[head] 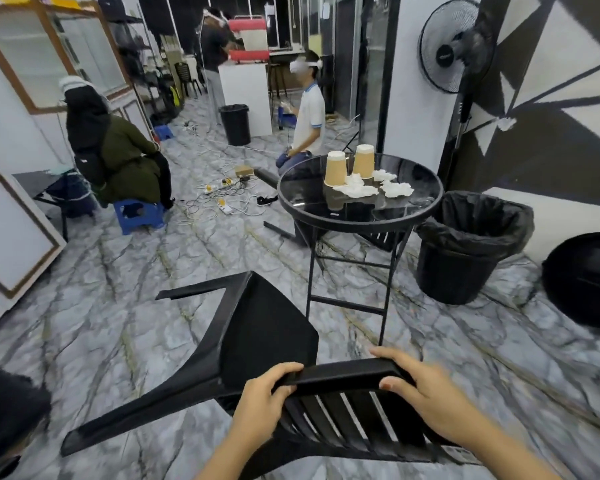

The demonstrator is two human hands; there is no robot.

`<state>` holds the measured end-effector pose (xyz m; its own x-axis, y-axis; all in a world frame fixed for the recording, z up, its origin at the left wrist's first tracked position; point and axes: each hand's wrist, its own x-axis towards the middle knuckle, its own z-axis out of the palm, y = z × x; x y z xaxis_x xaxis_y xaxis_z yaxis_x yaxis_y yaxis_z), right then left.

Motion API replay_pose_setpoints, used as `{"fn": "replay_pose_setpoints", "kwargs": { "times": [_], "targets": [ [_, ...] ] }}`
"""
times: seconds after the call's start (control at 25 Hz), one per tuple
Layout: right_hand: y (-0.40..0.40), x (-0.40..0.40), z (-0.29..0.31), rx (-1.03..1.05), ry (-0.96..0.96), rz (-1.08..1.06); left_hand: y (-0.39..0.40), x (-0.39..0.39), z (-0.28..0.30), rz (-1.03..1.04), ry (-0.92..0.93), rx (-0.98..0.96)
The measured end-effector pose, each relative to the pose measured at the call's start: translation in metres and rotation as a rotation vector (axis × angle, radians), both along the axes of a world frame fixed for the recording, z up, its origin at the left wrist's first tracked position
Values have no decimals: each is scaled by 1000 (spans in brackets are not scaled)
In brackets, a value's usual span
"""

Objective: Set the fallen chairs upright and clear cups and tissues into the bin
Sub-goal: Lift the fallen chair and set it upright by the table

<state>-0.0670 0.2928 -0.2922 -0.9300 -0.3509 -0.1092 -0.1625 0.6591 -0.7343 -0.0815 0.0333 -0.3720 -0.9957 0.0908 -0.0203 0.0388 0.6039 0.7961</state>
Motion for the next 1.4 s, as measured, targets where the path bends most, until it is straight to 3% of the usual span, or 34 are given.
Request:
{"fn": "replay_pose_setpoints", "kwargs": {
  "times": [0.12, 0.32, 0.6, 0.8, 0.92, 1.04, 1.24, 1.4],
  "targets": [
    [-18, -4, 4, -60, 78, -116, -9, -3, 23, -88, 46, -19],
    [-53, -7, 45, -160, 137, -186, 36, -11, 104, -403, 138, 51],
    [-38, -11, 77, -242, 69, -105, 23, -8, 146, -429, 157, 201],
    [35, -8, 56, -34, -56, 23, -14, -13, 159, -373, 107, 266],
    [12, -20, 62, 20, 79, 80, -42, -6, 168, -285, 117, 257],
    [-29, -26, 69, -5, 191, 154, -67, 3, 175, -201, 250, 121],
    [-44, -52, 62, -72, -20, 393, -135, 40, 180, 24, 247, 173],
    [-38, -78, 34, -16, -19, 381, -181, 66, 170, 192, 262, 151]
  ]
}}
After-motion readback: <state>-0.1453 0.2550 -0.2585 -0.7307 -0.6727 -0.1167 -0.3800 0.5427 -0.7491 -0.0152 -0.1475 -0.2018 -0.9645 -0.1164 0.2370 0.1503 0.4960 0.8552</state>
